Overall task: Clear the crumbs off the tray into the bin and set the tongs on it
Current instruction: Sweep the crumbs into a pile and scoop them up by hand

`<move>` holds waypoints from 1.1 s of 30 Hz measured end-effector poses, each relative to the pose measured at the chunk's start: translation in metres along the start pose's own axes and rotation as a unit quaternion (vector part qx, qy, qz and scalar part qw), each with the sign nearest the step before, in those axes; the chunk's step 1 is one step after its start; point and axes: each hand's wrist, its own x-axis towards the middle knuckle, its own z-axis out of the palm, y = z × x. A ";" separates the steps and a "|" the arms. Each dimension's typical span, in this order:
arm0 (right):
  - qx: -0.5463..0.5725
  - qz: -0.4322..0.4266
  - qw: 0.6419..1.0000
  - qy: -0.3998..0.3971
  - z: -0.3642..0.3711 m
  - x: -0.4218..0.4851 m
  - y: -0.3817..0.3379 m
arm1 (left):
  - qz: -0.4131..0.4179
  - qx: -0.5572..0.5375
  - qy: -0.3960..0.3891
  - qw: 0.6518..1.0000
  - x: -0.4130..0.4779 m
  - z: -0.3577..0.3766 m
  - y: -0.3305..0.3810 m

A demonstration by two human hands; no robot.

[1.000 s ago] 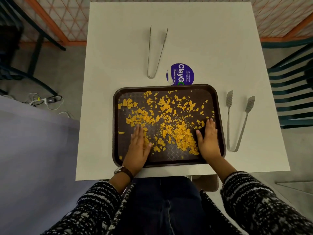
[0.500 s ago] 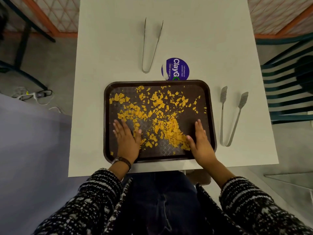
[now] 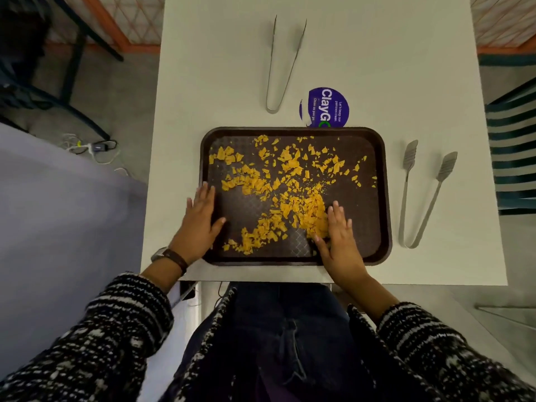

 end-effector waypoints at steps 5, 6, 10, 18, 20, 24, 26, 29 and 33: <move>-0.164 -0.244 0.943 -0.158 0.016 0.019 -0.060 | -0.014 -0.001 0.008 1.000 -0.010 -0.009 -0.028; -0.192 -0.281 0.921 -0.192 0.027 0.023 -0.071 | -0.008 0.002 0.009 1.000 -0.011 -0.007 -0.030; -0.253 -0.396 0.851 -0.233 0.076 0.038 -0.108 | -0.025 0.023 0.016 0.999 -0.010 0.001 -0.036; -0.307 -0.379 0.840 -0.239 0.088 0.048 -0.118 | -0.082 0.007 0.026 0.996 -0.008 0.009 -0.045; -0.333 -0.361 0.844 -0.215 0.078 0.047 -0.103 | -0.080 -0.008 0.034 0.996 -0.009 0.010 -0.044; -0.325 -0.271 0.895 -0.144 0.055 0.039 -0.069 | -0.088 -0.047 0.065 0.993 -0.012 0.014 -0.040; -0.310 -0.301 0.888 -0.157 0.055 0.034 -0.072 | -0.096 -0.062 0.083 0.990 -0.012 0.018 -0.035; -0.301 -0.382 0.845 -0.223 0.071 0.032 -0.088 | -0.114 -0.076 0.098 0.986 -0.011 0.022 -0.029; -0.302 -0.380 0.845 -0.226 0.069 0.041 -0.081 | -0.120 -0.082 0.103 0.984 -0.010 0.022 -0.030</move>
